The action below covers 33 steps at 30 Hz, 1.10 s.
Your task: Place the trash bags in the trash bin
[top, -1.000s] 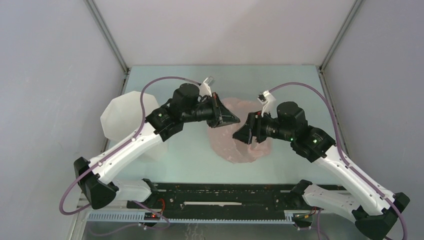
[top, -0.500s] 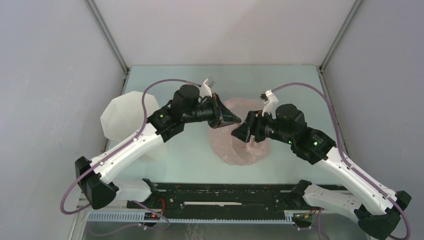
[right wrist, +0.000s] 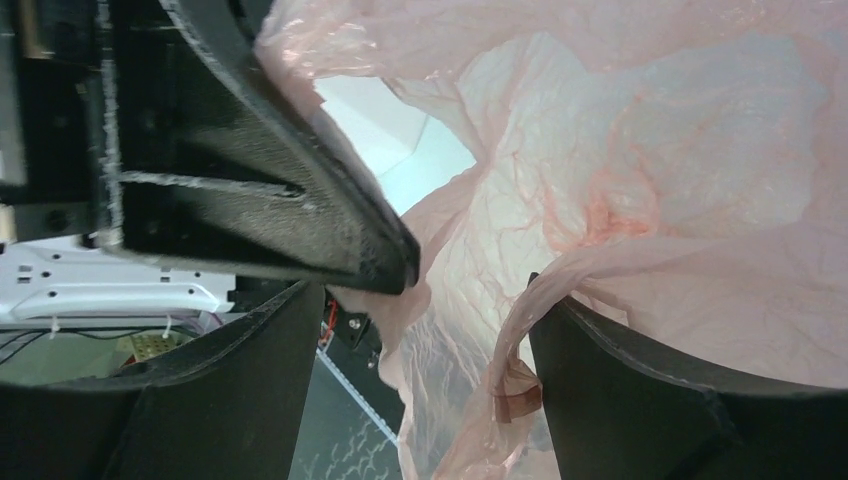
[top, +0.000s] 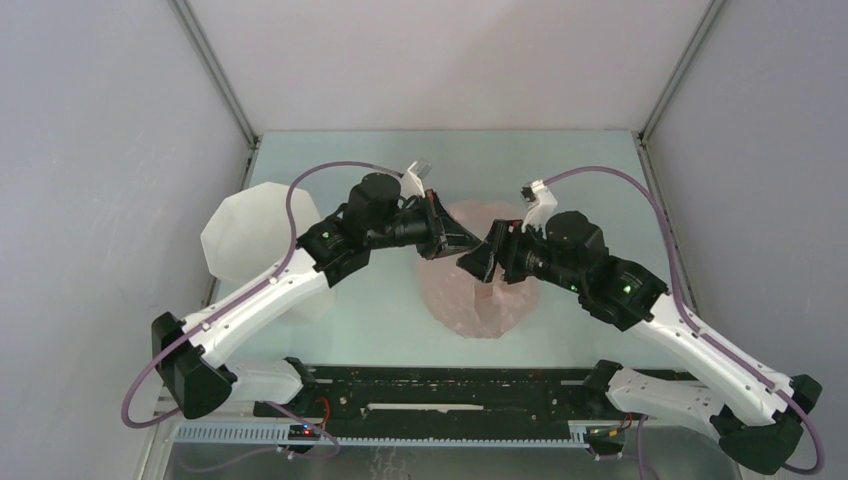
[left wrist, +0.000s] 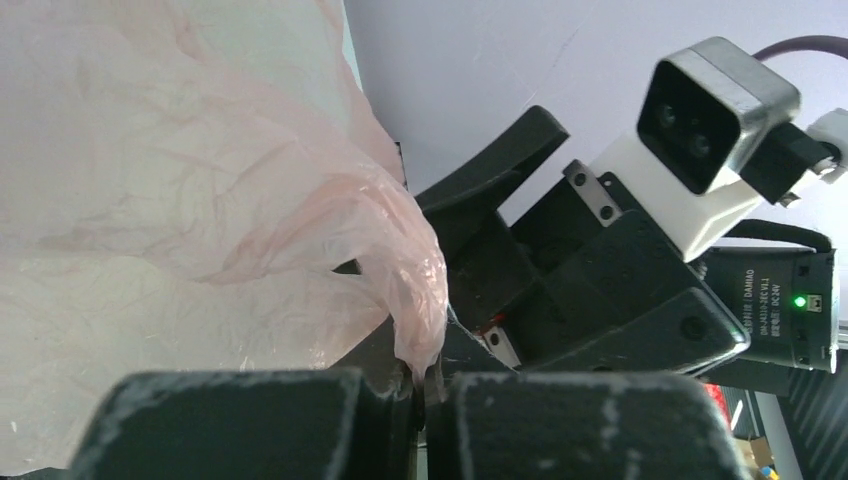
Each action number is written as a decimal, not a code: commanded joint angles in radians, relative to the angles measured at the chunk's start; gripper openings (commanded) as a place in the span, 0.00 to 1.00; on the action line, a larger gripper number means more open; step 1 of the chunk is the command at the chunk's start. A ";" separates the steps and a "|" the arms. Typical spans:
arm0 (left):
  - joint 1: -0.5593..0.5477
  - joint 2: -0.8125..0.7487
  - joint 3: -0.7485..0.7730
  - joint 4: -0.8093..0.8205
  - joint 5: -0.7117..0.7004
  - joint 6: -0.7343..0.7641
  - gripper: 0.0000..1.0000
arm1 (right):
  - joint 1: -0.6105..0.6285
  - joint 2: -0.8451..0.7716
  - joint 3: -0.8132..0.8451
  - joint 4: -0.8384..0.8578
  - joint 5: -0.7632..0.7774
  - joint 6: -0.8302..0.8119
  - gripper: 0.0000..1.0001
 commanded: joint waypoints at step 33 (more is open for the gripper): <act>0.179 -0.173 0.412 -1.086 -1.058 0.546 0.78 | -0.114 -0.211 -0.083 -0.138 0.151 -0.029 0.00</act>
